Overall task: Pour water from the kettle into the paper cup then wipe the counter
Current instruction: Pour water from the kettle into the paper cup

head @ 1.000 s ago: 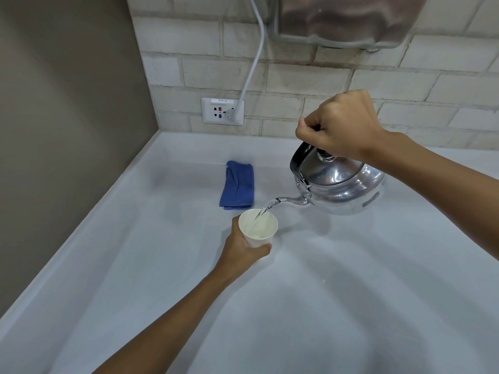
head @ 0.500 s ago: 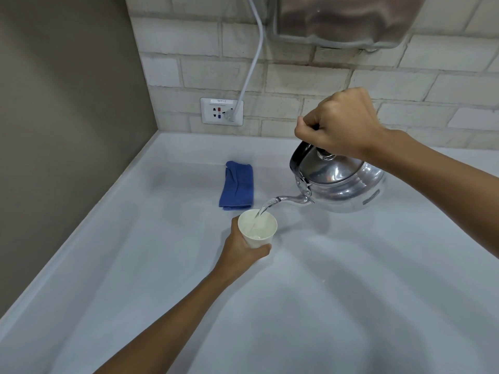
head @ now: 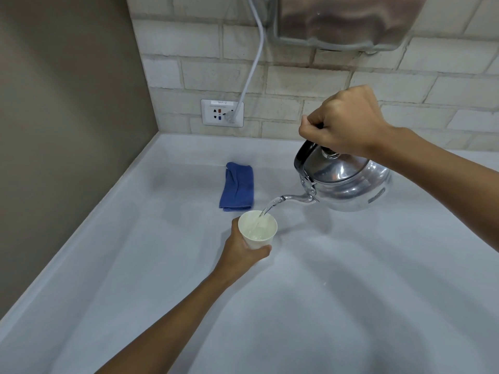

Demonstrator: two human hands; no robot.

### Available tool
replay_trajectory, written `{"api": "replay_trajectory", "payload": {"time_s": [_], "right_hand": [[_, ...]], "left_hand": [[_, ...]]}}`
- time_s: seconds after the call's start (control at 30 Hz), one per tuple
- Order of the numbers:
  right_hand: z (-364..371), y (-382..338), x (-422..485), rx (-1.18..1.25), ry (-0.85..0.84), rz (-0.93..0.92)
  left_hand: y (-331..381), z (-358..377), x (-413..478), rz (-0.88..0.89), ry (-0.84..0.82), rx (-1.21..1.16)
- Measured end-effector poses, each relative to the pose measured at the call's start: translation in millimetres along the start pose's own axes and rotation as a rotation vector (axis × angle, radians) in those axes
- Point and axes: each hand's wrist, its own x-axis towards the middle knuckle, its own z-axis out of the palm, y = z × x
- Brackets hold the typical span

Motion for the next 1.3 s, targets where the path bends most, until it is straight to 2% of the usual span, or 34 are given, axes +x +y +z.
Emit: {"api": "replay_trajectory", "payload": {"time_s": [1.3], "right_hand": [[-0.8, 5.8, -1.7, -0.013, -0.004, -0.014]], "left_hand": [[-0.7, -0.3, -0.4, 0.018, 0.004, -0.007]]}}
